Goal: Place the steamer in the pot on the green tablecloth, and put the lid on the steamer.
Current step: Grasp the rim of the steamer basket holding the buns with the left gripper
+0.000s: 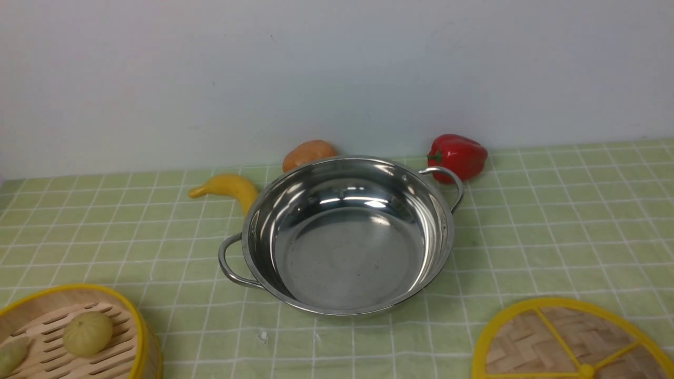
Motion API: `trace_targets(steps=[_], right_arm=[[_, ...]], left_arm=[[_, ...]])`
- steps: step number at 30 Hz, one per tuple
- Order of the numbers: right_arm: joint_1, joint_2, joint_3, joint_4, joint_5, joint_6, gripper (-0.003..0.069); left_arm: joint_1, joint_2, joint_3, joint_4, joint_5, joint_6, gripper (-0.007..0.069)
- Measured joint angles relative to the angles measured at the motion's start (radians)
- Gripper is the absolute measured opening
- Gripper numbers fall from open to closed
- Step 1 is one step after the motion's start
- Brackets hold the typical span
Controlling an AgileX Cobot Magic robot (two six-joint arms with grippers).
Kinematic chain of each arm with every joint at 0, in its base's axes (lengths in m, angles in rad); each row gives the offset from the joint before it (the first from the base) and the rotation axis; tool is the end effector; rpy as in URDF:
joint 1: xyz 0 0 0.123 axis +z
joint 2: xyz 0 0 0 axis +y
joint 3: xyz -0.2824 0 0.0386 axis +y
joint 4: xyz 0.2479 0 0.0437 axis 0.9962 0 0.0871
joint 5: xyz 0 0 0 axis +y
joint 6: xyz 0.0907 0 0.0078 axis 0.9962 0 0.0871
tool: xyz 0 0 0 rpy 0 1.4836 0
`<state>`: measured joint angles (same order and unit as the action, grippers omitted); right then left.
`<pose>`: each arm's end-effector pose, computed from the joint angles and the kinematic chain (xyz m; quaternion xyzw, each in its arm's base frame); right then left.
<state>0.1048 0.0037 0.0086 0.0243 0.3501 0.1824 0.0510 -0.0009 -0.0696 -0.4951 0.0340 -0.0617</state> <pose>0.0534 0.0064 0.1784 0.0375 0.7965 0.0965 0.5957 0.0521 0.0011 0.2339 -0.1918 0.6321 -0.1929 0.7256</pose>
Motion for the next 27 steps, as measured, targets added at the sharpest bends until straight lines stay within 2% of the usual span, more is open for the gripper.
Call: trace_targets(steps=[3, 4, 5, 7, 8, 10, 13, 15, 16, 17, 20, 27], right_arm=[[0.000, 0.000, 0.000, 0.000, 0.000, 0.000, 0.0240], [0.000, 0.000, 0.000, 0.000, 0.000, 0.000, 0.0240], [0.000, 0.000, 0.000, 0.000, 0.000, 0.000, 0.0240], [0.000, 0.000, 0.000, 0.000, 0.000, 0.000, 0.0240], [0.000, 0.000, 0.000, 0.000, 0.000, 0.000, 0.0240], [0.000, 0.000, 0.000, 0.000, 0.000, 0.000, 0.0240], [0.000, 0.000, 0.000, 0.000, 0.000, 0.000, 0.0240], [0.000, 0.000, 0.000, 0.000, 0.000, 0.000, 0.0240], [0.000, 0.000, 0.000, 0.000, 0.000, 0.000, 0.0240], [0.000, 0.000, 0.000, 0.000, 0.000, 0.000, 0.0240], [0.000, 0.000, 0.000, 0.000, 0.000, 0.000, 0.0240], [0.000, 0.000, 0.000, -0.002, 0.000, 0.000, 0.0240]], left_arm=[[0.000, 0.026, -0.102, 0.045, 0.109, 0.032, 0.0243], [0.000, 0.077, -0.195, 0.099, 0.253, 0.062, 0.0243], [0.000, 0.093, -0.215, 0.114, 0.271, 0.062, 0.0243], [0.000, 0.181, -0.309, 0.180, 0.459, 0.085, 0.0243], [0.000, 0.261, -0.377, 0.229, 0.634, 0.093, 0.0243], [0.000, 0.410, -0.471, 0.288, 0.846, 0.109, 0.0244], [0.000, 0.573, -0.557, 0.332, 1.012, 0.156, 0.0244], [0.000, 0.700, -0.612, 0.349, 1.076, 0.223, 0.0244], [0.000, 0.700, -0.612, 0.349, 1.076, 0.223, 0.0244], [0.000, 0.794, -0.640, 0.350, 1.088, 0.283, 0.0244], [0.000, 0.905, -0.662, 0.344, 1.068, 0.346, 0.0244], [0.000, 1.158, -0.718, 0.313, 1.030, 0.369, 0.0244]])
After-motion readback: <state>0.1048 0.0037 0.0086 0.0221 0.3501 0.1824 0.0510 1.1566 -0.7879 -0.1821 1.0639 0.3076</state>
